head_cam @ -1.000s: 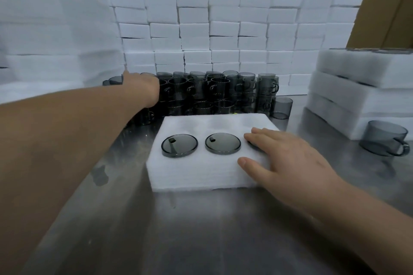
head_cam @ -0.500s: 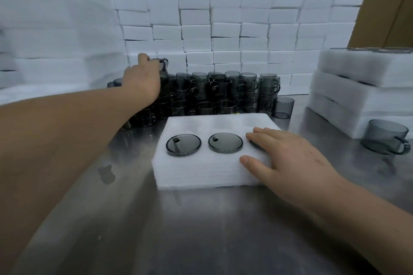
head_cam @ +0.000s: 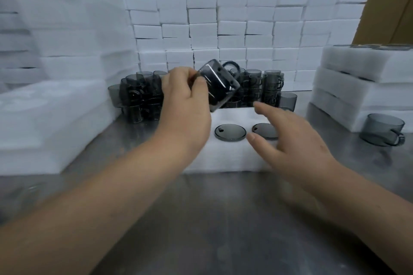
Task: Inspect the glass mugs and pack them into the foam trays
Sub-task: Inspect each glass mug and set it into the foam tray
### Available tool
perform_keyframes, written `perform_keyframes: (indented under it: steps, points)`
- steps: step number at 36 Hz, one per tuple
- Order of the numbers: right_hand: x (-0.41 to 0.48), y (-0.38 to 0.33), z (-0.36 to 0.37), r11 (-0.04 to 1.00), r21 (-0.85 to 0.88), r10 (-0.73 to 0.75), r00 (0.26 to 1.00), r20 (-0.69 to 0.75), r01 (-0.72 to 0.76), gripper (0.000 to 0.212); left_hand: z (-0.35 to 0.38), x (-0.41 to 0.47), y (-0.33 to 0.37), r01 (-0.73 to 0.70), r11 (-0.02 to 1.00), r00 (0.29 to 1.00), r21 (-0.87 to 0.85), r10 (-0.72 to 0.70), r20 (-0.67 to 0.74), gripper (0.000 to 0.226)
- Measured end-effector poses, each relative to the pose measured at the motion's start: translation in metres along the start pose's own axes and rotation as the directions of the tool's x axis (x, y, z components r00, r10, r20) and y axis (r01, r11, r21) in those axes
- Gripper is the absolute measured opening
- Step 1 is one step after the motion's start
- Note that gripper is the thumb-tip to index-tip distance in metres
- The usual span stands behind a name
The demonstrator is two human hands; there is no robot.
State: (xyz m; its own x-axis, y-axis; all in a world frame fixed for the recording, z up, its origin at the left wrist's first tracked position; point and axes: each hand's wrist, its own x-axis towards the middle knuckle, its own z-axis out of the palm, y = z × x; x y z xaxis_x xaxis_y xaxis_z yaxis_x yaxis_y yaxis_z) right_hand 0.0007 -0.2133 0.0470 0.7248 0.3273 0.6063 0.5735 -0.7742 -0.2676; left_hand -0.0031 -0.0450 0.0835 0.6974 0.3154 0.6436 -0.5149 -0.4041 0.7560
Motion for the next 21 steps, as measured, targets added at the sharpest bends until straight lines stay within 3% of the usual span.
perform_keyframes:
  steps: [3,6,12,21]
  points:
    - [-0.005,-0.007,-0.004,0.986,0.144,-0.078,0.996,-0.054,0.085,0.062,-0.006,-0.024,0.006,0.049,0.994,0.999,-0.102,-0.048,0.019,0.01]
    - [-0.009,-0.018,-0.008,0.959,0.257,-0.103,0.991,-0.083,0.121,0.061,-0.011,-0.04,0.004,0.052,0.995,0.999,-0.09,-0.051,0.013,0.015]
    - [-0.012,-0.026,-0.007,0.955,0.267,-0.127,0.991,-0.03,0.13,0.073,-0.019,-0.049,-0.012,0.016,0.998,0.999,-0.06,-0.014,0.038,0.015]
    - [-0.01,-0.023,-0.002,0.959,0.219,-0.184,0.983,-0.003,0.18,0.084,-0.032,-0.059,-0.018,-0.347,0.937,0.927,0.042,0.336,0.165,0.008]
